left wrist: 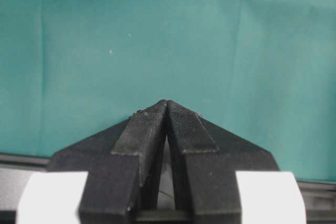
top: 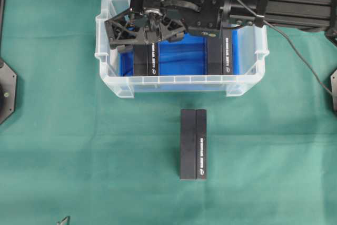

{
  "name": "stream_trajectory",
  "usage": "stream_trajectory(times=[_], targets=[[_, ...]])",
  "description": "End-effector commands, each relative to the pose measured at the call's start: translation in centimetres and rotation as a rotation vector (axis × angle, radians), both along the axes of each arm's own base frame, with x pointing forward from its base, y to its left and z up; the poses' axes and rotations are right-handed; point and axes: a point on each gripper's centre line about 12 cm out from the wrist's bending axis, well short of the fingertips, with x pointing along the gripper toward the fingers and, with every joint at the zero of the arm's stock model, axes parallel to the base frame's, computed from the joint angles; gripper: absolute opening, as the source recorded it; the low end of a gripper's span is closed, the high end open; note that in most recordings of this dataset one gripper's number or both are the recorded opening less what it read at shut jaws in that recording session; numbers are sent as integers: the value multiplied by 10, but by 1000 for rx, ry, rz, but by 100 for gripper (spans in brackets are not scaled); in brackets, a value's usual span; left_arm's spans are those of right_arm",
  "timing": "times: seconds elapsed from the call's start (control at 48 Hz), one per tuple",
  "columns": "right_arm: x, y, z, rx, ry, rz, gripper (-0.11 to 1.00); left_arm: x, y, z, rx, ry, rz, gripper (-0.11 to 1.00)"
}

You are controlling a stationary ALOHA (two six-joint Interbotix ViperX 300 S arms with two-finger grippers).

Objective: Take the box out of the case with the right arm.
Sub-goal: 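Close the right gripper on the left black box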

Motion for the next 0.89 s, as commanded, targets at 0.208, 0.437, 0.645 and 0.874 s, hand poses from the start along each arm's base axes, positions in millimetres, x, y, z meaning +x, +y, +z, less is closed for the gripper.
stream_trajectory(times=[0.208, 0.437, 0.645, 0.874], targets=[[6, 2, -9, 26, -28, -5, 91, 2, 1, 9, 1, -28, 5, 0], [7, 4, -22, 47, -7, -49, 91, 2, 1, 9, 1, -26, 5, 0], [7, 5, -30, 54, 1, -55, 91, 1, 1, 8, 2, -26, 4, 0], [8, 5, -32, 57, -1, -56, 90, 1, 1, 9, 3, -28, 3, 0]])
